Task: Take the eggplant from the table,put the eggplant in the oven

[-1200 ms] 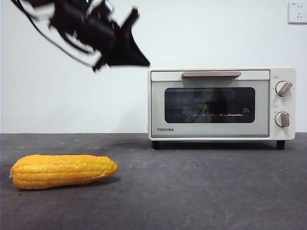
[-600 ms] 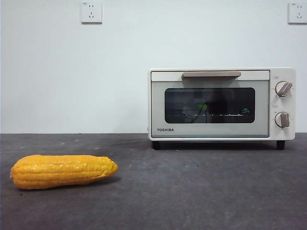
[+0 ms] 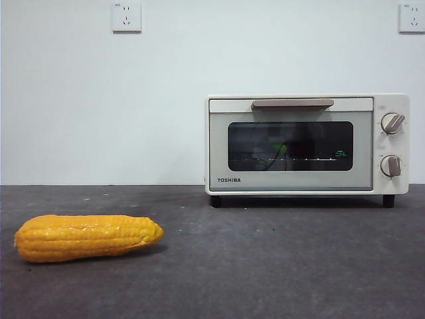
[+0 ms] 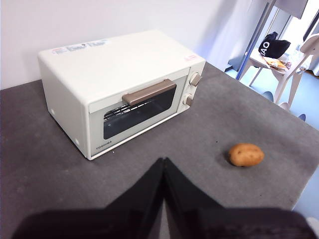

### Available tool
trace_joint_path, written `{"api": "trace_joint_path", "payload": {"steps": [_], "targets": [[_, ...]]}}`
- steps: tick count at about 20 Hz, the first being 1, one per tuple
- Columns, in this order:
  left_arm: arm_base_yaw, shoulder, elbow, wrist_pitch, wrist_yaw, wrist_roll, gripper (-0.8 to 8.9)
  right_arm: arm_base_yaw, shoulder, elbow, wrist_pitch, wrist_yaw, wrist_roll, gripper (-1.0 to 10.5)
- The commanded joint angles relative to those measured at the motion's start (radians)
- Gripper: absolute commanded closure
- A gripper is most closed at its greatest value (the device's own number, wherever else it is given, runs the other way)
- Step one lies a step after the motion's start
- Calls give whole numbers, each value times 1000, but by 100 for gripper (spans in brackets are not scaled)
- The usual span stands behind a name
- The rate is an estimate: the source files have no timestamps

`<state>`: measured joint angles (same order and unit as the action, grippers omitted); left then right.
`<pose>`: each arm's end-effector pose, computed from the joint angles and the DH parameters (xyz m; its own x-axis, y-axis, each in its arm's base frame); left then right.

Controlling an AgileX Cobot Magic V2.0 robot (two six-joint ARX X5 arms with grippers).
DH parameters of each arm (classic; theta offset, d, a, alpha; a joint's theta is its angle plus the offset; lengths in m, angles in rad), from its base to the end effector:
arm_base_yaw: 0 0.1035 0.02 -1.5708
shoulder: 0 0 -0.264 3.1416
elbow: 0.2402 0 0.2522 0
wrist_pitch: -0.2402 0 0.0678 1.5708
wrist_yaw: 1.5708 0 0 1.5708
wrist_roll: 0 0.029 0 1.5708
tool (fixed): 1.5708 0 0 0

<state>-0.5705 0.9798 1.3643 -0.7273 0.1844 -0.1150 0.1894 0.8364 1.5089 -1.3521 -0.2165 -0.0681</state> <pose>0.1387 -0.0953 0.4379 0.6802 -0.6543 -0.3304 0.6393 0.7501 -0.1693 0.0696 0.0197 0.4386 0.7056 0.3540 -0.6138 -0.3892 0.9175 0.0818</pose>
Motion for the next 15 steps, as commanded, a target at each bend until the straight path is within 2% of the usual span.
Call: {"api": "trace_joint_path", "payload": {"steps": [1,15], "targets": [[-4,2,0,-1,-2,11,818,1,0,-4,-21,-3,-4,946],[-4,3,0,-8,-2,11,818,1,70,-4,-21,0,-4,946]]}}
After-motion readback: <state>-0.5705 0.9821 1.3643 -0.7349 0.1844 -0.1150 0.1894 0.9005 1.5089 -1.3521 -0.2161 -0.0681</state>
